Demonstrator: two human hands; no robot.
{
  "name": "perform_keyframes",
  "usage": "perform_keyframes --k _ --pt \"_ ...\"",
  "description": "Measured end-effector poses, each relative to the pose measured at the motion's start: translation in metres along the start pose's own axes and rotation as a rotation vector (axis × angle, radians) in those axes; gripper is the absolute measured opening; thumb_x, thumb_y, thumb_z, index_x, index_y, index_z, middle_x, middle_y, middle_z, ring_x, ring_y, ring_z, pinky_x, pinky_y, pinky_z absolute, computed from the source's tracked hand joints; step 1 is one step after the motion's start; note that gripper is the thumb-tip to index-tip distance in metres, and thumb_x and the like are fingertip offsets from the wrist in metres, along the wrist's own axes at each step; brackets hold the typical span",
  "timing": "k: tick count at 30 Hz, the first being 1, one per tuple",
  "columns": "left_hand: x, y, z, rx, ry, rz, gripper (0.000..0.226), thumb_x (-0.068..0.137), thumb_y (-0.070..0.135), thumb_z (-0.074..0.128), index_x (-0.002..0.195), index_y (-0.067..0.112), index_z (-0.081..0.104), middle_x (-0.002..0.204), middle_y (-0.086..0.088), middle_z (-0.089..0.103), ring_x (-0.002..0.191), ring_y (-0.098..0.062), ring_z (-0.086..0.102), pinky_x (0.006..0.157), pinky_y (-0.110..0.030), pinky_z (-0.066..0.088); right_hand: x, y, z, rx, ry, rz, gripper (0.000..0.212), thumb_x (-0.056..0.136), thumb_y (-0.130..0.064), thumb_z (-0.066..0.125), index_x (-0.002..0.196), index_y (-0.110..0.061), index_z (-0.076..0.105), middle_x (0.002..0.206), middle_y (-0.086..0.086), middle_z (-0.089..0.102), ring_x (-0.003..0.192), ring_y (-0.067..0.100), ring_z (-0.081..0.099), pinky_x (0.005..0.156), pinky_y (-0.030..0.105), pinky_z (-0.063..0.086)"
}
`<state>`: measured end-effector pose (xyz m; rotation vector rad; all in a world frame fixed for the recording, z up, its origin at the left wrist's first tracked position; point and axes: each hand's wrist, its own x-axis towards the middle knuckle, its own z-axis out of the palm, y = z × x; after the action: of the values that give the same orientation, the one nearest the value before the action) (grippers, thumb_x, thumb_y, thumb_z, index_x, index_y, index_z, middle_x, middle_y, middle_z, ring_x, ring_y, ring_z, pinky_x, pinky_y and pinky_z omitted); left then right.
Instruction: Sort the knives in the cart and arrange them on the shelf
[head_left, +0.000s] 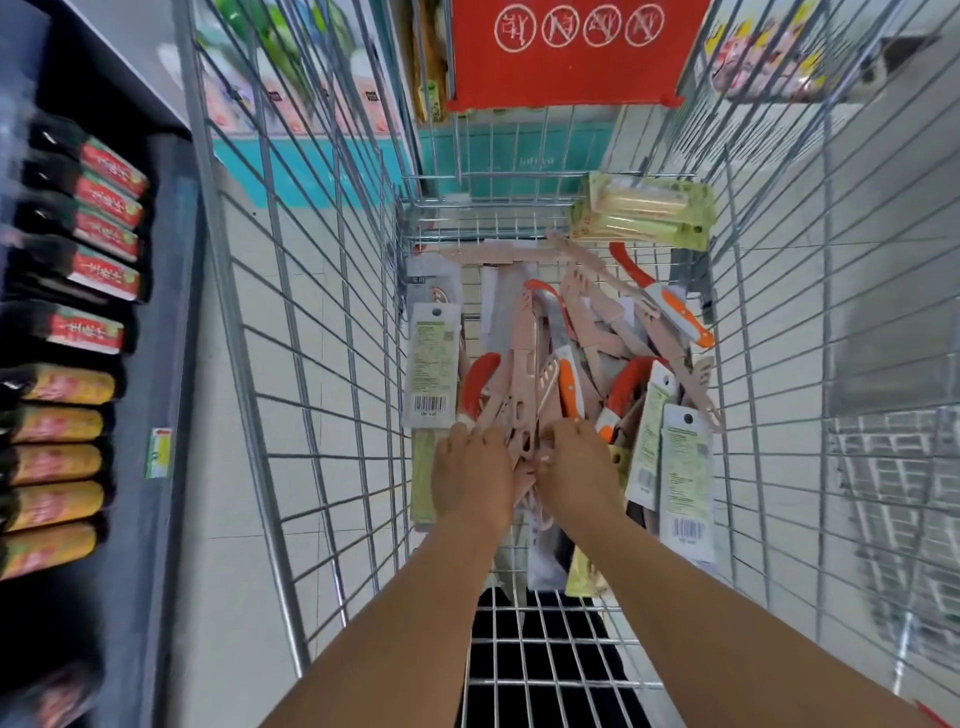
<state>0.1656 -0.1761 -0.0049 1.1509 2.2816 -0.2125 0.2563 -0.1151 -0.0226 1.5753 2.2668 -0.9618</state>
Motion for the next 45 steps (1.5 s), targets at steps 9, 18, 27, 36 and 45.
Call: perform_keyframes --k 9,18,27,36,45 --pt "-0.015 -0.011 -0.019 -0.365 -0.041 -0.165 0.023 0.095 0.033 0.046 0.099 0.015 0.059 0.091 -0.004 0.053 0.082 -0.021 0.055 0.065 -0.03 0.048 0.029 -0.001 -0.016 0.288 0.216 0.062 0.023 0.096 -0.016 0.041 0.107 -0.016 0.062 0.103 0.005 0.06 0.098 0.023 0.055 0.079 0.034 0.044" --pt "0.007 -0.002 -0.039 -0.752 0.08 -0.241 0.007 0.101 0.019 0.034 0.097 0.016 0.038 0.084 -0.003 0.051 0.067 -0.015 0.049 0.052 -0.026 0.033 0.038 -0.023 -0.023 0.254 0.143 0.044 0.028 0.095 -0.018 0.044 0.12 -0.019 0.057 0.116 0.006 0.059 0.105 0.023 0.056 0.091 0.04 0.049" --pt "0.058 0.0 -0.045 -0.346 0.016 -0.289 0.049 0.094 0.02 0.05 0.135 0.002 0.032 0.135 -0.016 0.038 0.125 -0.031 0.034 0.1 -0.039 0.038 0.036 -0.018 -0.01 -0.111 -0.091 0.049 0.071 0.084 -0.012 0.061 0.143 -0.009 0.022 0.132 0.018 0.036 0.121 0.037 0.039 0.096 0.043 0.043" --pt "0.09 0.005 -0.034 -0.165 0.025 -0.081 0.057 0.092 0.021 0.055 0.139 0.004 0.028 0.137 -0.016 0.034 0.122 -0.031 0.036 0.097 -0.038 0.038 0.055 -0.02 -0.009 -0.084 -0.054 0.086 0.053 0.09 -0.011 0.053 0.138 -0.013 0.031 0.115 0.011 0.052 0.1 0.03 0.056 0.078 0.041 0.049" --pt "0.102 0.006 -0.035 -0.231 -0.034 -0.129 0.042 0.092 0.005 0.045 0.132 -0.002 0.032 0.131 -0.019 0.04 0.116 -0.032 0.044 0.09 -0.036 0.043 0.08 -0.027 -0.039 0.174 -0.073 0.148 0.008 0.089 -0.012 0.051 0.096 -0.009 0.053 0.094 0.012 0.062 0.08 0.028 0.057 0.051 0.028 0.034"
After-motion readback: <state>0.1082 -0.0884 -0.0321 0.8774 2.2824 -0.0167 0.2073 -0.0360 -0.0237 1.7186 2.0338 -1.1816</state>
